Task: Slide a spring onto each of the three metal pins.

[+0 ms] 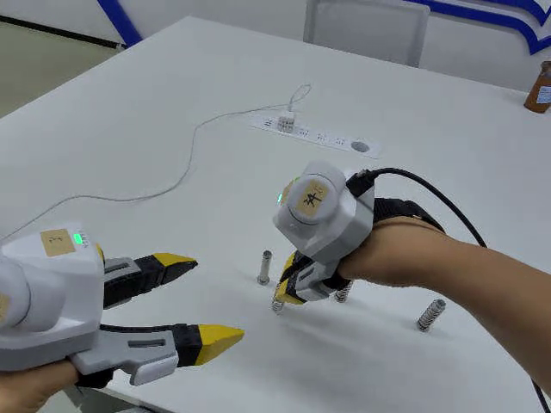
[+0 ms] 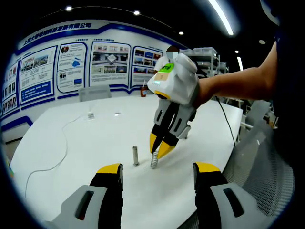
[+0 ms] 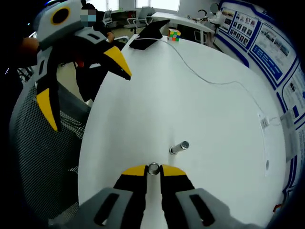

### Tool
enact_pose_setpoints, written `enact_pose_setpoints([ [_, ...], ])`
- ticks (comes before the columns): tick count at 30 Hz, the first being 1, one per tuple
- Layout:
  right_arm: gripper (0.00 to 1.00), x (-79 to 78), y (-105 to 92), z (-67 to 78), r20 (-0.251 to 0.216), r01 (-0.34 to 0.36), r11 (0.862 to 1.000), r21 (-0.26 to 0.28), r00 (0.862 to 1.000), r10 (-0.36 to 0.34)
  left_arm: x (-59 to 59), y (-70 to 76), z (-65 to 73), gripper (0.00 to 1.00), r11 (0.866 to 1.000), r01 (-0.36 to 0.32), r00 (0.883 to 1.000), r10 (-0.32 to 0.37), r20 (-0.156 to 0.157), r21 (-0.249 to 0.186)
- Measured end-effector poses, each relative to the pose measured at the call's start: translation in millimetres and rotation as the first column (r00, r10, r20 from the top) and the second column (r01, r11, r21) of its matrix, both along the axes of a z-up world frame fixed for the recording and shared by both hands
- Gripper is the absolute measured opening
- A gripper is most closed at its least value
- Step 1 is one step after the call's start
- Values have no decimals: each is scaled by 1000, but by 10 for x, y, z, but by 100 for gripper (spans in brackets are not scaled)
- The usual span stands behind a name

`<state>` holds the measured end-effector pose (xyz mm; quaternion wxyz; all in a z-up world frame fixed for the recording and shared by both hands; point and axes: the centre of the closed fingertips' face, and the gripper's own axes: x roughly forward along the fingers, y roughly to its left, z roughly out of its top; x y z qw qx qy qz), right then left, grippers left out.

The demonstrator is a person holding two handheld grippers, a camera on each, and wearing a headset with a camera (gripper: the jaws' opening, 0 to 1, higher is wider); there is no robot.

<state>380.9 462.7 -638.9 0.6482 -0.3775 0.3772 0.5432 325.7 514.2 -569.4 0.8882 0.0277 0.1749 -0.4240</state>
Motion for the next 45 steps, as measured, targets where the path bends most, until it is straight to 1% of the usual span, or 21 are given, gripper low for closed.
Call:
enact_pose_setpoints([
  [4,12,-6,-10,34,-3,-2,1000,-6,1000,2,7,2,8,61,1000,1,1000,-1,3,-2],
  [12,12,-23,-17,218,-20,-5,1000,-3,1000,5,19,6,12,61,1000,5,1000,-5,8,-2],
  [14,12,-20,-30,254,-18,-9,1000,-11,1000,8,21,3,13,61,1000,6,1000,-6,9,-2],
  [17,12,7,-44,325,-8,-14,1000,-17,1000,13,23,0,13,61,1000,8,1000,-8,11,-2],
  [21,12,88,-25,481,7,-7,1000,-2,1000,7,25,-2,18,61,1000,9,1000,-9,13,-4],
  [25,12,180,22,604,29,-8,1000,7,1000,8,23,-1,24,61,1000,9,1000,-9,15,-6],
  [30,12,252,101,708,50,-12,1000,21,999,11,16,12,23,61,1000,6,1000,-6,16,-6],
  [35,12,296,174,700,54,-15,1000,27,998,13,16,26,29,62,1000,2,1000,-2,17,-6],
  [38,12,284,206,678,52,-16,999,29,999,14,17,34,30,62,1000,-1,1000,1,17,-6],
  [45,12,296,219,616,39,-9,1000,23,999,8,31,52,25,62,1000,-6,1000,6,14,-7],
])
